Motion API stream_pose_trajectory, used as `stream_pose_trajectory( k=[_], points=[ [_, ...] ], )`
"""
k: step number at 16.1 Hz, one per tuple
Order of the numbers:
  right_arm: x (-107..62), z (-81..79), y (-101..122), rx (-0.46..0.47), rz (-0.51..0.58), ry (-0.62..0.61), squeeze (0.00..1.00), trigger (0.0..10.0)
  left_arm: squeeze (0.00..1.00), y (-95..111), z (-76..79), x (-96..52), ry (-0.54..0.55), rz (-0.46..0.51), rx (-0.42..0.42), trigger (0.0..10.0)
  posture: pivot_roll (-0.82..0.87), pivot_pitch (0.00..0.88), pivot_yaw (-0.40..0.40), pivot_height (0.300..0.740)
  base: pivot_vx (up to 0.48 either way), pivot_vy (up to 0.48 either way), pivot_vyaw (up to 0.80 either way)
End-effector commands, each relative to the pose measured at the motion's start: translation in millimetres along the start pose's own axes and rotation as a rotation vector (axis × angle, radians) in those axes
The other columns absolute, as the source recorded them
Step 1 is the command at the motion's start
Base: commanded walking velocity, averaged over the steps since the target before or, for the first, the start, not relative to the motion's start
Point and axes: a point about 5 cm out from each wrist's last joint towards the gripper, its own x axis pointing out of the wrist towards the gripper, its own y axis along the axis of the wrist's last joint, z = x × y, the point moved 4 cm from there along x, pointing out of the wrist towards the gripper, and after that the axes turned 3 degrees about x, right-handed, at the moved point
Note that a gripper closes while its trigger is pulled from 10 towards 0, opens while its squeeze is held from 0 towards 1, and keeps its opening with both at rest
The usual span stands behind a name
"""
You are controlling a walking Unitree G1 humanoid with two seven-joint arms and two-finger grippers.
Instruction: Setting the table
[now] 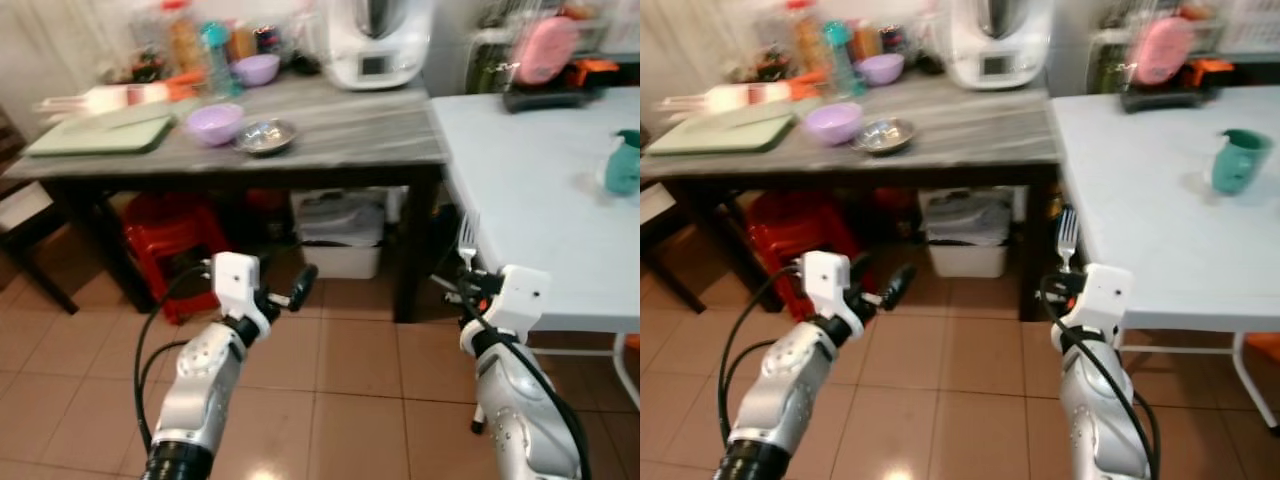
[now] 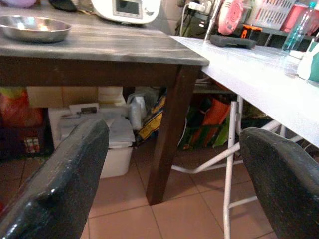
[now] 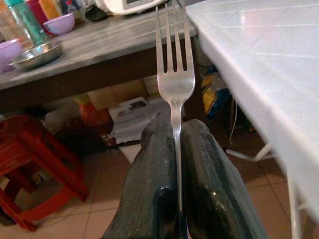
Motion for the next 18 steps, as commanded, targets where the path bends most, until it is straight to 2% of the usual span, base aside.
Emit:
stream_pose_trajectory(
  k=[1, 5, 9, 18],
  points=[
    [1.8, -8.5, 6, 0.011, 0.025, 0.026, 0.0, 10.0, 0.0, 7, -7.5, -0.2, 0.014, 0.012, 0.028, 10.0, -0.06, 0.0, 0.07, 0.74, 0.0, 0.364, 0.75],
    [1.7, -7.4, 6, 0.002, 0.028, 0.024, 0.0, 10.0, 0.0, 9, -9.5, -0.7, 0.019, 0.024, 0.047, 10.0, -0.06, 0.0, 0.071, 0.74, 0.0, 0.0, 0.14],
    [1.9, -7.6, 8, -0.007, 0.037, 0.025, 0.0, 10.0, 0.0, 13, -2.8, -0.5, -0.037, 0.047, 0.015, 10.0, -0.07, 0.0, 0.071, 0.74, 0.0, 0.0, 0.0],
    [3.1, -7.7, 8, 0.004, 0.032, 0.024, 0.0, 10.0, 0.0, 11, 4.8, 0.1, -0.075, 0.054, -0.017, 10.0, -0.07, 0.0, 0.064, 0.74, 0.418, 0.0, 0.0]
  ],
)
